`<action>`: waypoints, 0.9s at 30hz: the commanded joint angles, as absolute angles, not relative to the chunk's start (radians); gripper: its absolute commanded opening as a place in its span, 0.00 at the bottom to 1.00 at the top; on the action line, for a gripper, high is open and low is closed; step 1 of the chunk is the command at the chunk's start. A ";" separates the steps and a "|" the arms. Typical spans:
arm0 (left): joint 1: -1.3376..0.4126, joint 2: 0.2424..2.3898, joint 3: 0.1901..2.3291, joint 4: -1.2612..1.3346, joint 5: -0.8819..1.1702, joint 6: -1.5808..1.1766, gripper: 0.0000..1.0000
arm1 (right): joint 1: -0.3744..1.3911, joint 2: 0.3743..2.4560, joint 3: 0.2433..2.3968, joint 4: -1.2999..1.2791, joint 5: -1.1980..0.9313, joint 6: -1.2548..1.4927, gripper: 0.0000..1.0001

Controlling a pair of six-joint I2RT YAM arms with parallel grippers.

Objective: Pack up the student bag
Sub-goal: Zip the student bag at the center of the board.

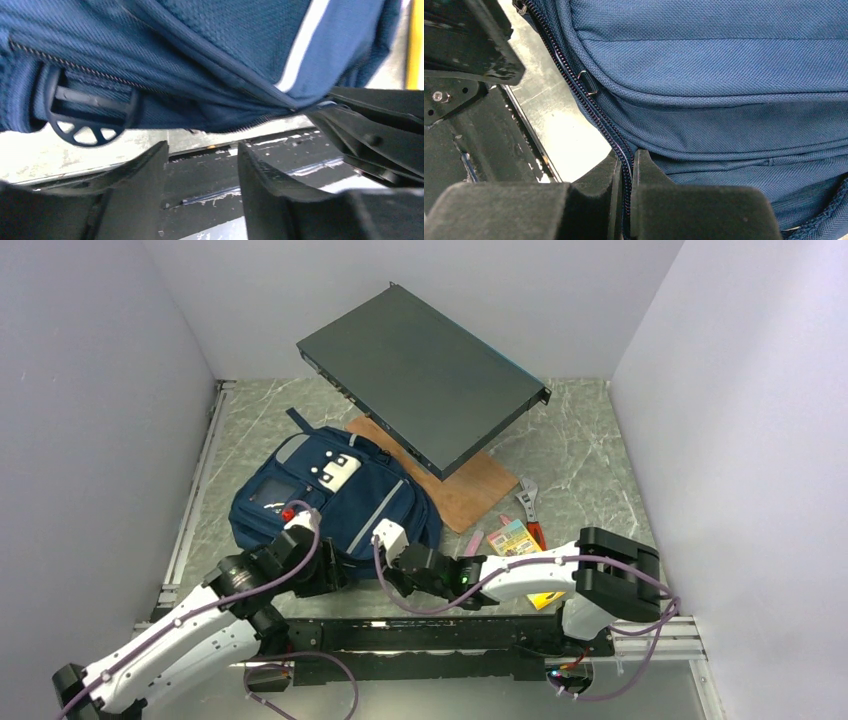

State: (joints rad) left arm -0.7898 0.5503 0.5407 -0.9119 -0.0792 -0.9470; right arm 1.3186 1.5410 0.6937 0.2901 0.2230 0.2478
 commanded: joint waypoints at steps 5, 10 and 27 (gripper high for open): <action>-0.821 0.736 0.601 -0.786 -0.185 -0.808 0.63 | 1.279 1.441 0.644 0.455 0.100 0.354 0.00; -0.923 0.793 0.586 -0.663 -0.285 -0.712 0.54 | 1.271 1.429 0.626 0.477 0.075 0.349 0.00; -1.078 0.904 0.571 -0.377 0.073 -0.807 0.00 | 1.249 1.343 0.547 0.565 0.207 0.364 0.00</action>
State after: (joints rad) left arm -1.0389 0.9134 0.5865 -0.7292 -0.1940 -0.7708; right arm 1.2575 1.4570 0.5495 0.3939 0.1467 0.2905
